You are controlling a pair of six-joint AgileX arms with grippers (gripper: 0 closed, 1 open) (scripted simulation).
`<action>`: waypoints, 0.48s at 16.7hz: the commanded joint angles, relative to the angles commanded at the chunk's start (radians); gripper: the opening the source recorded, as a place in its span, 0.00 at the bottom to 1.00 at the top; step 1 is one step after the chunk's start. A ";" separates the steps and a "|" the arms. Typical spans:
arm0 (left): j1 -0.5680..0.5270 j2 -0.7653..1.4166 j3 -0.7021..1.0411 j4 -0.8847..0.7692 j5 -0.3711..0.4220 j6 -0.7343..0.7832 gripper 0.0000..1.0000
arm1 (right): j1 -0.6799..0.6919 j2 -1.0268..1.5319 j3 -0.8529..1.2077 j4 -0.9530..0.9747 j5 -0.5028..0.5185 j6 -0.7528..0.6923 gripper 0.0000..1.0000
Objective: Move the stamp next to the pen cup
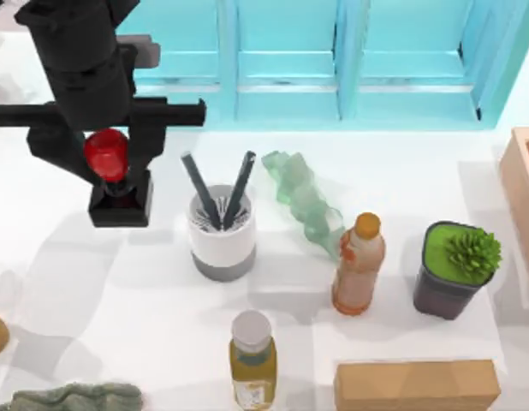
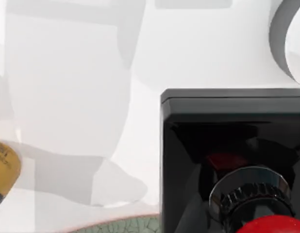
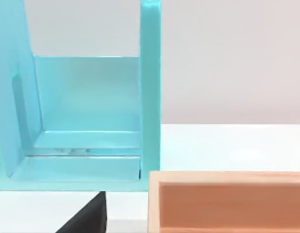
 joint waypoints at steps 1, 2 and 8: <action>0.000 0.000 -0.002 0.002 0.000 0.000 0.00 | 0.000 0.000 0.000 0.000 0.000 0.000 1.00; 0.000 0.000 -0.002 0.002 0.000 0.000 0.00 | 0.000 0.000 0.000 0.000 0.000 0.000 1.00; 0.000 0.000 -0.002 0.002 0.000 0.000 0.38 | 0.000 0.000 0.000 0.000 0.000 0.000 1.00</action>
